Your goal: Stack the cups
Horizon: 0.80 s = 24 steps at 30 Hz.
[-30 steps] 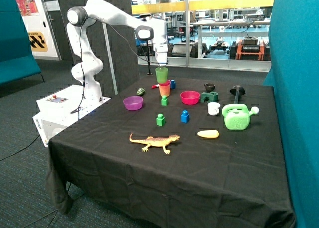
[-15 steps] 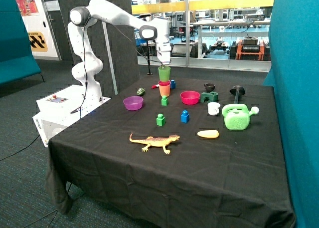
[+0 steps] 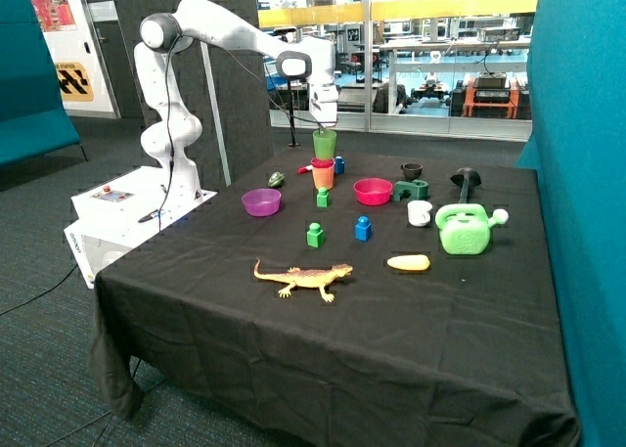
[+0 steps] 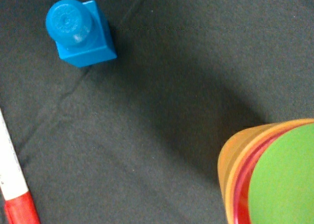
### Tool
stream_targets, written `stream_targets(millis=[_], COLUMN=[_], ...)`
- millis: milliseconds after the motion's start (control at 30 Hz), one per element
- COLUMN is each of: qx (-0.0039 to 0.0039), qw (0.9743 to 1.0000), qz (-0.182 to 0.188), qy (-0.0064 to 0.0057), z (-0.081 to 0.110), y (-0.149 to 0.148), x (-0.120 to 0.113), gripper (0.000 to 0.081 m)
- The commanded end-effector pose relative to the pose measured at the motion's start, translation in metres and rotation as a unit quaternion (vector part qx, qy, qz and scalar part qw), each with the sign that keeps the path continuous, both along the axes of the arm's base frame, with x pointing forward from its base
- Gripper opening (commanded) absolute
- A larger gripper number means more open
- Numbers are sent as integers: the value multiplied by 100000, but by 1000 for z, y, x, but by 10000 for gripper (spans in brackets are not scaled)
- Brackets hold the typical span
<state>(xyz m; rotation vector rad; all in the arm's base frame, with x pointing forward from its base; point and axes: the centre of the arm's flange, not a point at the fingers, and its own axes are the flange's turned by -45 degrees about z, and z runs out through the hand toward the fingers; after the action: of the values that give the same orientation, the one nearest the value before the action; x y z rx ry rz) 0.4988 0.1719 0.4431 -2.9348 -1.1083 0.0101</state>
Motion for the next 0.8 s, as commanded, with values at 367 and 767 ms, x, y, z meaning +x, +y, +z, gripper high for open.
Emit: stream_targets(millis=[367,767], qx=[-100,-101], qw=[99992,99989], qz=[-1198,-1396], qy=[-378,-378], z=[-18,-27], y=[-9,-13], x=[7,3], gripper=[0,0])
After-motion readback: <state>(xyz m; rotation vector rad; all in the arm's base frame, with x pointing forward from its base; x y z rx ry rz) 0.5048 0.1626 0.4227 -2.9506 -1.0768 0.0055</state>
